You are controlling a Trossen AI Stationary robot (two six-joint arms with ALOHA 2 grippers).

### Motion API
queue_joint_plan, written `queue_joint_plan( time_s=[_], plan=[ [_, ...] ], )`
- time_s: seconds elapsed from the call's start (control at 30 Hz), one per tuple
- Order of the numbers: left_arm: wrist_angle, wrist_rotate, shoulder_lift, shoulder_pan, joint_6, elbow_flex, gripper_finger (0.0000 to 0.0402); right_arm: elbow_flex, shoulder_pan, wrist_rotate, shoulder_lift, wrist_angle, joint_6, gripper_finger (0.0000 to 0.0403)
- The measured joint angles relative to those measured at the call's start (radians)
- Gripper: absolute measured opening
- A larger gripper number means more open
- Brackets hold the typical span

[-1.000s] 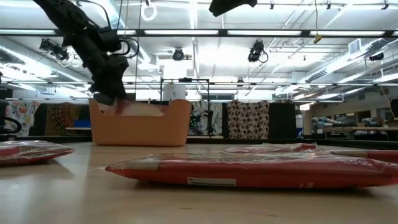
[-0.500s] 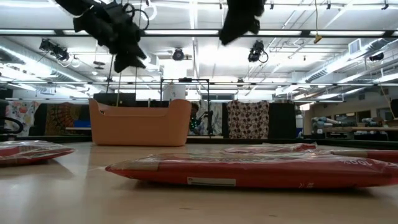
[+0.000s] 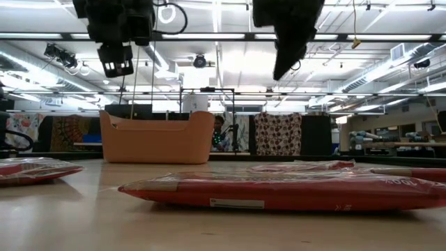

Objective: Sort popcorn bags into baskets
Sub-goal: Put the red popcorn bag into the orange bin

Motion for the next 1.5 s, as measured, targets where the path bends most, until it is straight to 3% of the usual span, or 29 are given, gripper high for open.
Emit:
queue_joint_plan(
  time_s=[0.27,0.37,0.57,0.73,0.9,1.33,1.5],
  plan=[
    [0.073,-0.185,0.000,-0.168,-0.105,0.000,0.0166,-0.184,-0.025,-0.205,0.000,0.048,0.061,0.0115],
    [0.080,-0.241,0.000,-0.200,-0.132,0.000,0.0166,-0.235,-0.019,-0.236,-0.002,0.046,0.039,0.0115],
    [0.114,-0.338,0.000,-0.231,-0.134,0.000,0.0166,-0.318,0.055,-0.225,-0.002,0.106,-0.258,0.0115],
    [0.159,-0.348,0.000,-0.231,-0.169,-0.001,0.0166,-0.394,0.094,-0.209,-0.003,0.228,-0.438,0.0115],
    [0.169,-0.347,0.000,-0.231,-0.216,-0.001,0.0166,-0.440,0.105,-0.119,-0.003,0.254,-0.463,0.0115],
    [0.220,-0.347,0.000,-0.231,-0.225,-0.001,0.0167,-0.583,0.105,-0.102,-0.006,0.429,-0.498,0.0114],
    [0.226,-0.347,0.000,-0.231,-0.232,-0.001,0.0167,-0.617,0.105,-0.058,-0.008,0.517,-0.497,0.0081]
  ],
)
